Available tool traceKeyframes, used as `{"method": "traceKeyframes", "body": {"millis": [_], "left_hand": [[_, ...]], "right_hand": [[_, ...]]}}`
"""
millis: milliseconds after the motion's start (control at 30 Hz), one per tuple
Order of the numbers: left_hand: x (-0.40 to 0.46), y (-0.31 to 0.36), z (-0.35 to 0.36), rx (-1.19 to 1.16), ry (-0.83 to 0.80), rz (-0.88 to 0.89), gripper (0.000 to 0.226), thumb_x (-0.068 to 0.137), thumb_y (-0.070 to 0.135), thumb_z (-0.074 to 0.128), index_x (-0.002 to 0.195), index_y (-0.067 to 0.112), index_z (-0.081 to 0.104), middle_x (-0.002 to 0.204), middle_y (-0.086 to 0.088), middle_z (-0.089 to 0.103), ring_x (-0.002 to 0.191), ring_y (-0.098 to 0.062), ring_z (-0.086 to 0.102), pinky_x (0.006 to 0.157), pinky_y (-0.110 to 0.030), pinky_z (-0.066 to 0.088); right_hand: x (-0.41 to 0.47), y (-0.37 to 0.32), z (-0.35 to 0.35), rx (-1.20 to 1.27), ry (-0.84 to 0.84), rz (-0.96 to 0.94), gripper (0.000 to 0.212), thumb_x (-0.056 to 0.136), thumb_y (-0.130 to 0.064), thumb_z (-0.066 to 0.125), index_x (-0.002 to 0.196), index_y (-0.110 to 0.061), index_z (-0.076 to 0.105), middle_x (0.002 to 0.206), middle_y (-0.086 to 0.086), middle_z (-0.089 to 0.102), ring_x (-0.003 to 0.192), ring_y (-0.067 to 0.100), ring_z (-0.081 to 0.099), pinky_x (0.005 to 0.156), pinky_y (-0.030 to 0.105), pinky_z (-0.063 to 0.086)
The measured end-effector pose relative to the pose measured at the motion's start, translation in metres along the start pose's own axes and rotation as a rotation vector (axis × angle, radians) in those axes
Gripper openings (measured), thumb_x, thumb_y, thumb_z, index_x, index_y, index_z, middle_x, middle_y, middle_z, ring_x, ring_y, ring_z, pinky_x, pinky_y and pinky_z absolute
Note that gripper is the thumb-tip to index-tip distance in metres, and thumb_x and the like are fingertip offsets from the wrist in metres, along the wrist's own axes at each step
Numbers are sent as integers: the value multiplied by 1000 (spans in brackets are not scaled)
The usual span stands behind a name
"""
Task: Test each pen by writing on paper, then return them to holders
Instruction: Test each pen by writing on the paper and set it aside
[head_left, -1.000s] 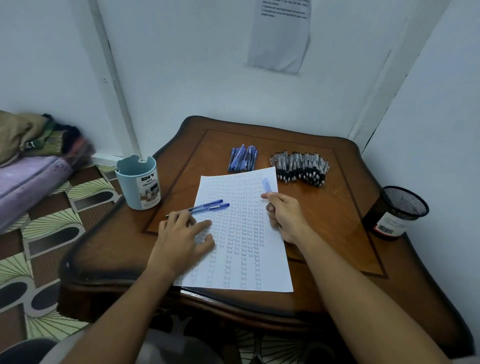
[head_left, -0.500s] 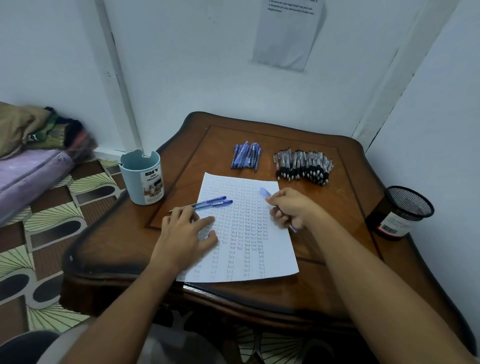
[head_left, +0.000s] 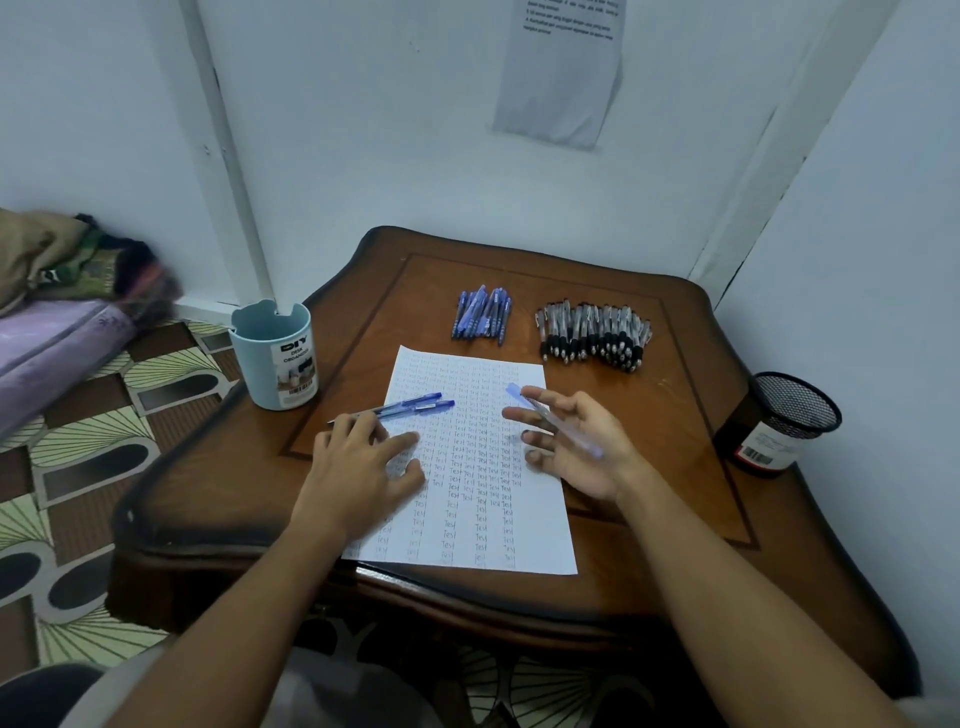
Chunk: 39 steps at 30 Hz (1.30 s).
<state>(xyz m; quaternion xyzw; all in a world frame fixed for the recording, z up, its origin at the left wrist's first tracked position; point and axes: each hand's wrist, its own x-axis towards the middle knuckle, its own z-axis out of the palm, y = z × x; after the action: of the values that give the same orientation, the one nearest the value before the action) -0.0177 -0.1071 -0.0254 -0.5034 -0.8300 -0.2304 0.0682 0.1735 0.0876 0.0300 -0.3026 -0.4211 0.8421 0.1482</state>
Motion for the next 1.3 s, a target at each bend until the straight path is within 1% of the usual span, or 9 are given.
{"method": "traceKeyframes", "body": {"millis": [133, 267, 367, 467, 567, 733, 867, 1133, 1300], "left_hand": [[-1, -1, 1, 11, 7, 3, 52, 82, 58, 39, 117, 36, 69, 94, 8, 43, 100, -15, 38, 85, -38, 34], [0, -2, 2, 10, -2, 1, 52, 82, 59, 39, 119, 36, 69, 95, 9, 42, 101, -13, 36, 85, -38, 32], [0, -2, 2, 14, -7, 2, 53, 82, 59, 38, 119, 37, 68, 95, 9, 41, 101, -13, 35, 87, -39, 33], [0, -1, 2, 14, -3, 3, 53, 82, 60, 37, 119, 37, 68, 94, 8, 41, 100, -14, 35, 87, -39, 33], [0, 0, 2, 12, 1, 2, 53, 82, 59, 38, 118, 37, 69, 94, 8, 41, 100, -14, 35, 86, -40, 33], [-1, -1, 2, 10, 12, 3, 51, 82, 59, 39, 117, 36, 70, 93, 8, 41, 98, -13, 35, 85, -39, 33], [0, 0, 1, 8, 4, -1, 52, 82, 59, 39, 118, 37, 69, 93, 8, 41, 99, -13, 35, 87, -40, 34], [-1, 0, 1, 9, -4, 3, 56, 82, 61, 36, 120, 37, 68, 94, 8, 40, 99, -13, 34, 89, -41, 34], [-1, 0, 1, 0, 16, 4, 54, 82, 60, 38, 118, 36, 69, 92, 9, 39, 96, -9, 29, 86, -40, 33]], "right_hand": [[-9, 12, -5, 29, -92, -40, 48, 80, -15, 42, 123, -3, 60, 117, 19, 69, 76, 20, 50, 70, 32, 40], [-19, 21, -11, -11, -82, -78, 47, 89, -14, 35, 129, -1, 57, 126, 21, 67, 80, 20, 53, 71, 33, 39], [-26, 25, -12, -46, -77, -120, 41, 92, -10, 41, 130, -1, 54, 127, 19, 67, 79, 19, 53, 71, 33, 38], [-29, 31, -12, -213, -15, -213, 21, 102, -4, 44, 119, 1, 57, 114, 22, 71, 71, 18, 54, 60, 29, 41], [-32, 39, -10, -328, 40, -296, 15, 101, -9, 50, 108, 0, 60, 89, 18, 74, 60, 14, 52, 52, 24, 41], [-33, 42, -8, -258, 101, -310, 17, 93, -18, 59, 104, -5, 61, 59, 2, 49, 55, 14, 38, 51, 28, 33], [-32, 43, -6, -158, 146, -344, 27, 86, -25, 62, 104, -6, 63, 60, 0, 37, 55, 12, 31, 52, 28, 28], [-28, 47, -7, -103, 245, -363, 16, 105, -15, 45, 99, -6, 57, 62, 1, 40, 56, 11, 33, 52, 27, 29], [-29, 46, -6, -269, 199, -361, 28, 106, -20, 47, 96, -1, 65, 63, 4, 46, 56, 14, 38, 50, 29, 30]]}}
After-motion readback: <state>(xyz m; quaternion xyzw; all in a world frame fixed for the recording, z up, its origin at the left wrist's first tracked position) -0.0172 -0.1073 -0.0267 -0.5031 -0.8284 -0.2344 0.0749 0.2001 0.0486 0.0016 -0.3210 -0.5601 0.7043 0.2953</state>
